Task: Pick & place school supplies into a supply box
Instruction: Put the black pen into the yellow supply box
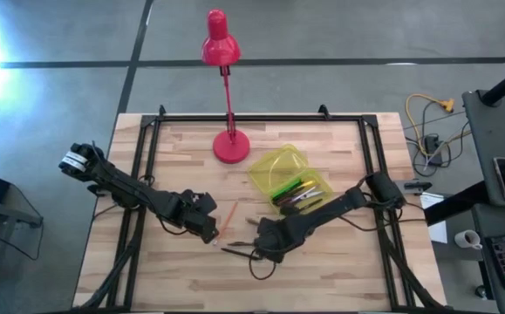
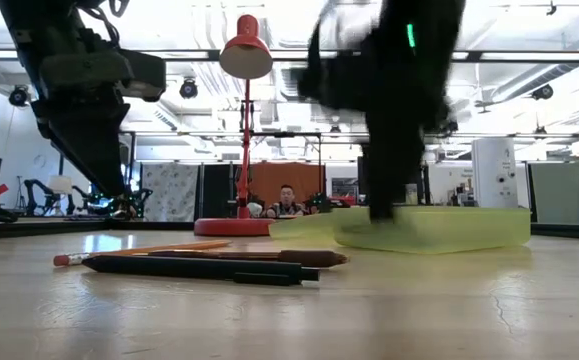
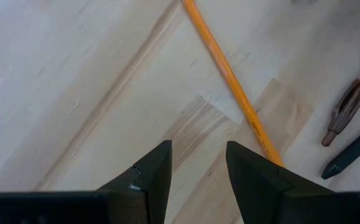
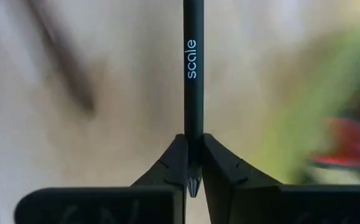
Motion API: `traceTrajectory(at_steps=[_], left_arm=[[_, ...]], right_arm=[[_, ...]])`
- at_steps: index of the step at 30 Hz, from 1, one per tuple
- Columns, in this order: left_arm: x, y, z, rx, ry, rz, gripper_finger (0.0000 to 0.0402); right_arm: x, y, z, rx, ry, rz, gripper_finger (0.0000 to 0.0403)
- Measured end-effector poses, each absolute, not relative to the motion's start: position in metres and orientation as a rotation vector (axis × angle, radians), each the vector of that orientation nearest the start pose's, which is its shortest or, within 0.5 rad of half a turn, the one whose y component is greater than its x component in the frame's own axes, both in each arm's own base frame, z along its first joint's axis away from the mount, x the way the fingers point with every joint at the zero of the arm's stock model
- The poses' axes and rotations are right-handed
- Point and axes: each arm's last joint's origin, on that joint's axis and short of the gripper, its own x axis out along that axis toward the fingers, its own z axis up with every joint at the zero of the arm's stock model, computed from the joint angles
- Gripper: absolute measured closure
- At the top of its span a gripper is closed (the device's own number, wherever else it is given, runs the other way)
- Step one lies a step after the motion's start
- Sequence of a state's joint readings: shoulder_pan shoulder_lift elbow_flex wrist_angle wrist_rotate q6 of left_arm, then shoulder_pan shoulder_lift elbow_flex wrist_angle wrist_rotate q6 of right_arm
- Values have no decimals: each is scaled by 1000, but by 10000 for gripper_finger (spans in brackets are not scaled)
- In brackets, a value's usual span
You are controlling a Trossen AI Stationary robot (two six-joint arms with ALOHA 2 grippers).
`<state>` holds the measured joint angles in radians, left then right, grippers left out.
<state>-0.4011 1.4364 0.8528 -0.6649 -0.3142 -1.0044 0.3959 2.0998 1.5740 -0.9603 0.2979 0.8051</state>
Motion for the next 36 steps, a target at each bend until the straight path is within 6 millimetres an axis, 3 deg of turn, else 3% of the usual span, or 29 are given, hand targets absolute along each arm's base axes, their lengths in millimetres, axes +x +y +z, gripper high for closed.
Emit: traceTrajectory(at_steps=[3, 5, 11, 13, 18, 20, 27, 31, 36], left_arm=[[236, -90, 190, -451, 1062, 497, 265], [236, -90, 190, -450, 1062, 498, 265], [235, -90, 188, -447, 1060, 501, 265], [235, -90, 188, -447, 1057, 502, 265], [236, -90, 188, -465, 1047, 507, 265], [236, -90, 188, -490, 1041, 523, 265], [237, -90, 189, -588, 1010, 574, 265], [238, -91, 189, -649, 987, 601, 265], [243, -92, 191, -699, 942, 586, 265]], right_arm=[[359, 147, 217, 118, 1203, -606, 387], [344, 145, 241, 48, 1177, -659, 388], [296, 122, 263, -265, 1386, -653, 388], [286, 116, 258, -376, 1429, -592, 388], [275, 96, 230, -402, 1504, -363, 375], [273, 92, 216, -487, 1519, -273, 374], [261, 59, 176, -721, 1667, -116, 371], [255, 52, 173, -836, 1644, -217, 369], [251, 54, 184, -734, 1561, -173, 347]])
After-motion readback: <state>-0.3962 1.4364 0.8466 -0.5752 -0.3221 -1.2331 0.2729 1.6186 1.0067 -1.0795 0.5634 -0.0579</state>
